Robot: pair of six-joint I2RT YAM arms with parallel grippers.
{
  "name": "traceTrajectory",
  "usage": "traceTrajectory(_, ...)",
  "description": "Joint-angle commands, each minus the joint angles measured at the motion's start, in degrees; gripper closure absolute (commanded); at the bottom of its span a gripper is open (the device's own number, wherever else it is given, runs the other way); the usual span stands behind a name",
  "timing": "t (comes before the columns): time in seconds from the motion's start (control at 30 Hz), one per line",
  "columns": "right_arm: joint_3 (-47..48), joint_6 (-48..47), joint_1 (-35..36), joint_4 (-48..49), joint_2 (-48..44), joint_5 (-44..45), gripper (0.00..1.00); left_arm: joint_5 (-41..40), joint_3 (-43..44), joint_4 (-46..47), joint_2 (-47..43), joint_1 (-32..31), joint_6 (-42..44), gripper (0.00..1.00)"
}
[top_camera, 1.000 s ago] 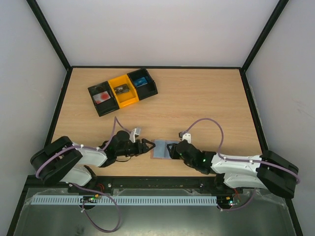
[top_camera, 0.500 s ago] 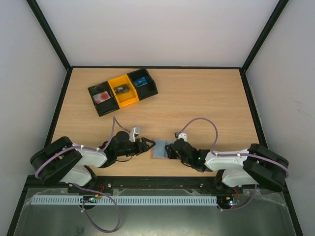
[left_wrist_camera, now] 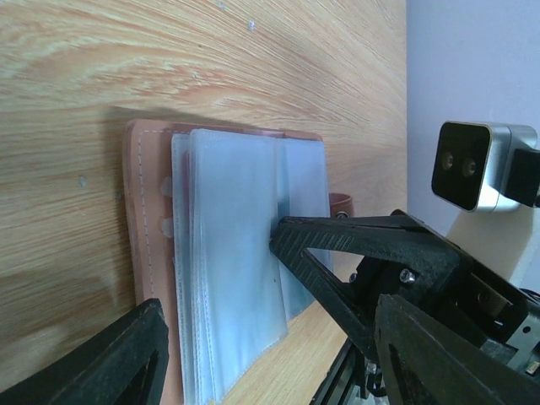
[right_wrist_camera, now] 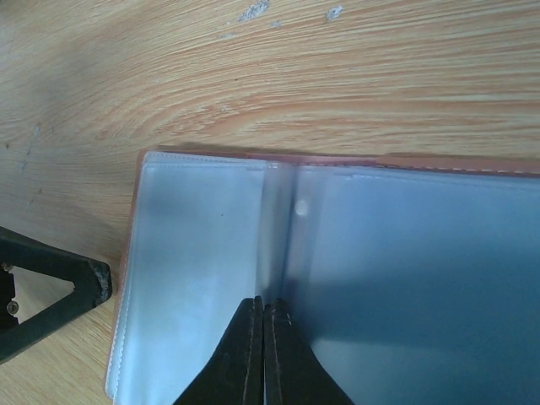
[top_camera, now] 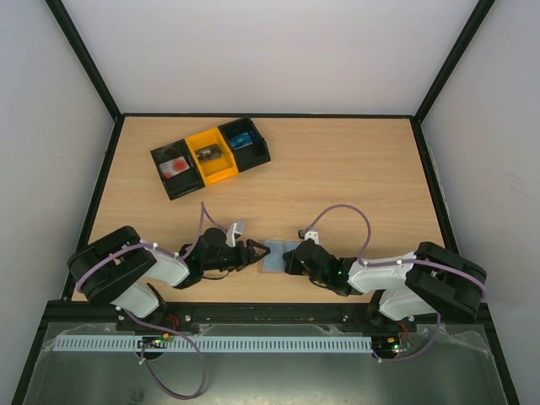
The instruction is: Take the credit cards out of the card holder
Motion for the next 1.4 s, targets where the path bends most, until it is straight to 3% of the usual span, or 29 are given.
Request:
traceTrajectory(0.0,-1.61,0.84,-0.32,0.53,-0.43,0.58,0.98,0.55,0.54,3.74,0.92,-0.56,-0.4,0.31)
traceTrajectory(0.3,-2.83,0.61,-0.32,4.44,1.14,-0.55,0.98,1.58,1.06,5.38,2.04,-1.01,-1.53,0.37)
traceTrajectory(0.97,-2.86,1.38,-0.25,6.59,3.08,-1.88,0.98,1.9,2.54,6.51,6.42,-2.22,-1.62,0.37)
traceTrajectory(1.37,-2.89,1.49,-0.31,6.32,2.83,-1.72,0.98,-1.81,2.46,-3.89,-0.39,-2.23,1.98,0.34)
